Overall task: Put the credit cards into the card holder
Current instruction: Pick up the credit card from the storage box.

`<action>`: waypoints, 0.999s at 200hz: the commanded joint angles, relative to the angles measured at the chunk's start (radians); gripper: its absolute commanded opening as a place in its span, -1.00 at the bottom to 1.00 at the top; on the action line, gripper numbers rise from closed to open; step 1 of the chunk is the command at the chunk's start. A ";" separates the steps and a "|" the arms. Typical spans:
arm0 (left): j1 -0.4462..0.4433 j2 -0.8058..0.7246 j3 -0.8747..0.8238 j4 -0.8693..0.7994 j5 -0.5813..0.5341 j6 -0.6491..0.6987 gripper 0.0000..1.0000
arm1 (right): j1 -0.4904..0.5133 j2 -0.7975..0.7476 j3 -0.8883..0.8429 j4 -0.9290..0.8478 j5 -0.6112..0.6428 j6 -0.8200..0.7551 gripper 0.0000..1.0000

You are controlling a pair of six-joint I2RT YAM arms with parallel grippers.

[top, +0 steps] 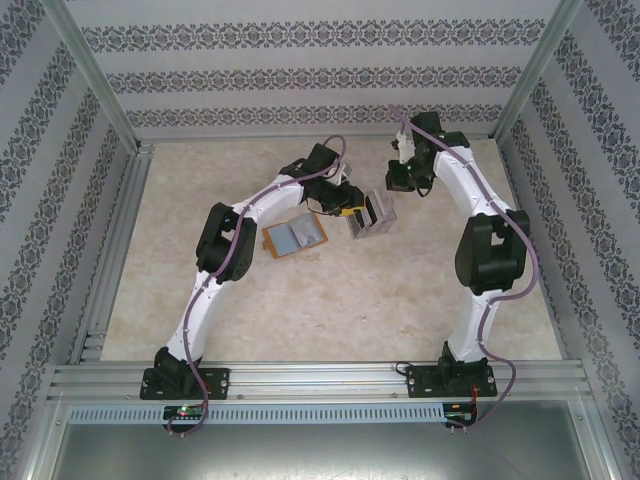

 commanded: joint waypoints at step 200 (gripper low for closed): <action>0.192 -0.628 -0.724 0.063 -0.224 0.048 -0.30 | 0.063 -0.041 -0.104 0.216 -0.508 0.066 -0.82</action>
